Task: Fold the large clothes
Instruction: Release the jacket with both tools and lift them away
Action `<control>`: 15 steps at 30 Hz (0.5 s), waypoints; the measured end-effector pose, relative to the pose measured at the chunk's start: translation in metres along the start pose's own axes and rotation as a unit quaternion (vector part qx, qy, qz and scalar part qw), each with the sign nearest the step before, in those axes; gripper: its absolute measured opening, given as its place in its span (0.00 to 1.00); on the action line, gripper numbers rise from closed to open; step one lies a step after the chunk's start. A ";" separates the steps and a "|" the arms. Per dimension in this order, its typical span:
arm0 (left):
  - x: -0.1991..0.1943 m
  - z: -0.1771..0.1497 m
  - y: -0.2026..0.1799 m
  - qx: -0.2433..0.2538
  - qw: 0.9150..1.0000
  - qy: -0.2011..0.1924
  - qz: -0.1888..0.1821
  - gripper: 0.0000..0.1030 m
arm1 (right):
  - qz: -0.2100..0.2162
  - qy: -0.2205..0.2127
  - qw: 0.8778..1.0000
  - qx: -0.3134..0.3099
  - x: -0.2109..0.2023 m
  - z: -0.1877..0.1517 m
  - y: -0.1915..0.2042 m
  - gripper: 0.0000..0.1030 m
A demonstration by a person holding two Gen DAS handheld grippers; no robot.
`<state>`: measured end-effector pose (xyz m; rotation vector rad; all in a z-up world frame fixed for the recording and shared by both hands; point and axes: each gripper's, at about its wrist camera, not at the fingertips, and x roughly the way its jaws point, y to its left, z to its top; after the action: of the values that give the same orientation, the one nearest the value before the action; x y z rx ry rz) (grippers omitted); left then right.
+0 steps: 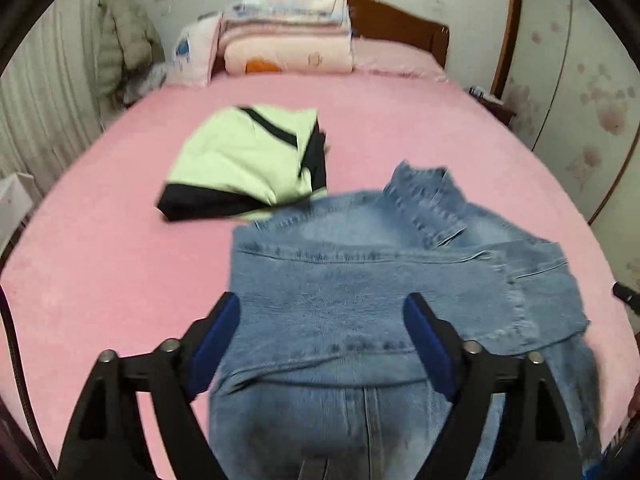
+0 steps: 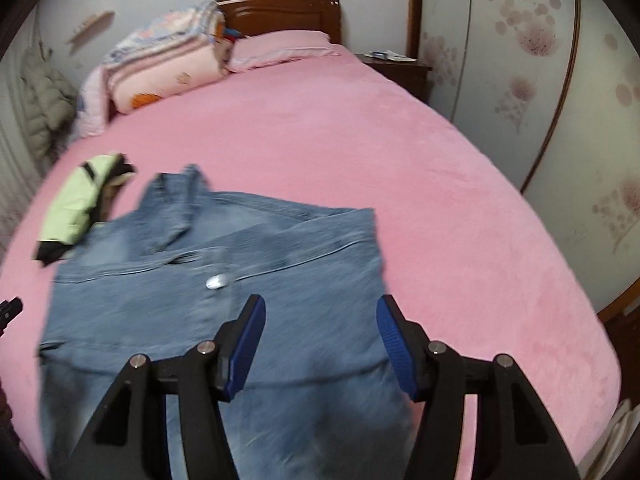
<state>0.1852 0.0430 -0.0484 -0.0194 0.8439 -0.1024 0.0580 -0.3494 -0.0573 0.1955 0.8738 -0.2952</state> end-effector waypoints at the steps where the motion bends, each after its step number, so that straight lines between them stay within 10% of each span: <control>1: -0.015 -0.001 0.000 -0.001 1.000 -0.009 0.001 0.87 | 0.009 0.000 1.000 0.003 -0.007 -0.002 -0.001 0.56; 15: -0.150 -0.054 0.010 -0.029 0.999 -0.040 0.009 0.95 | 0.077 -0.065 0.995 -0.025 -0.144 -0.048 0.019 0.62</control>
<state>0.0471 0.0690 0.0266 -0.0704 0.7663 -0.0587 -0.0572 -0.2931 0.0253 0.1939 0.7327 -0.1406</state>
